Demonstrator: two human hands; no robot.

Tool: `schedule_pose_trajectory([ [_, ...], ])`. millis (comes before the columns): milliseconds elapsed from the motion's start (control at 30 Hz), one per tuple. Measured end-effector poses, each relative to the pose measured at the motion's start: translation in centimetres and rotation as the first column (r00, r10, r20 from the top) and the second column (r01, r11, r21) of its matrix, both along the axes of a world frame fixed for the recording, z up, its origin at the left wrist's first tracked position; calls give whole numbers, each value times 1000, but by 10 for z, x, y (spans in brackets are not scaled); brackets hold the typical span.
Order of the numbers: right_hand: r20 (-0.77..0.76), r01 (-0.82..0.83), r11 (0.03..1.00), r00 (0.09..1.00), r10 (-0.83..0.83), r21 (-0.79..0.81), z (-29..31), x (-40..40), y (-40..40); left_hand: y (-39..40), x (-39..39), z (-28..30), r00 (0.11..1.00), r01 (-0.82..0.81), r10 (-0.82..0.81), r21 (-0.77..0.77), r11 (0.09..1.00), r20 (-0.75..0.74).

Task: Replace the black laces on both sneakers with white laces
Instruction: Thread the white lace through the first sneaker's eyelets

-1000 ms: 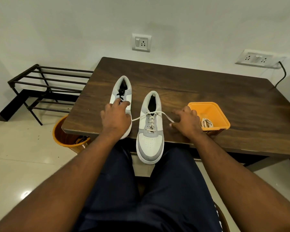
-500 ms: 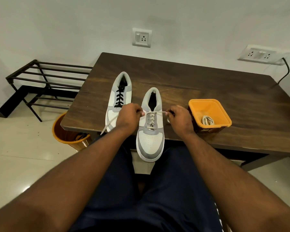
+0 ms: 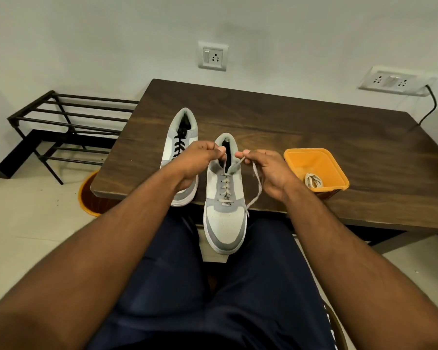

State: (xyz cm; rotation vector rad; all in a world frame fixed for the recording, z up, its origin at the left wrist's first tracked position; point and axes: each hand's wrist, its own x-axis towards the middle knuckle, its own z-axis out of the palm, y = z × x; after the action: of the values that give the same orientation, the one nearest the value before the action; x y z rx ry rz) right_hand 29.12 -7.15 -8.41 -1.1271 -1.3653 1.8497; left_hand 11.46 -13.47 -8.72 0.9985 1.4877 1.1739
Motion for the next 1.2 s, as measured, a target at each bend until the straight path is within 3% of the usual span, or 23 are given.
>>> schedule_pose_trajectory([
  [133,-94,22,1000,995,-23,-11,5,-13,-4,1,10,3,940,-52,26,68,996,341],
  [333,-166,129,992,978,-126,5,5,-25,-10,3,14,7,910,-207,158,91,974,383],
  [500,-165,130,986,980,-111,108,0,-27,-13,6,15,-2,933,-222,170,134,966,317],
  [833,79,16,896,995,-56,444,-5,-21,-5,4,17,-22,967,-240,253,232,943,-32],
  [1067,152,-165,903,982,113,397,-1,-15,2,-1,15,-17,935,-40,146,315,948,-322],
  [1200,220,-196,884,969,110,424,-1,-14,3,0,11,-18,917,27,94,294,955,-388],
])
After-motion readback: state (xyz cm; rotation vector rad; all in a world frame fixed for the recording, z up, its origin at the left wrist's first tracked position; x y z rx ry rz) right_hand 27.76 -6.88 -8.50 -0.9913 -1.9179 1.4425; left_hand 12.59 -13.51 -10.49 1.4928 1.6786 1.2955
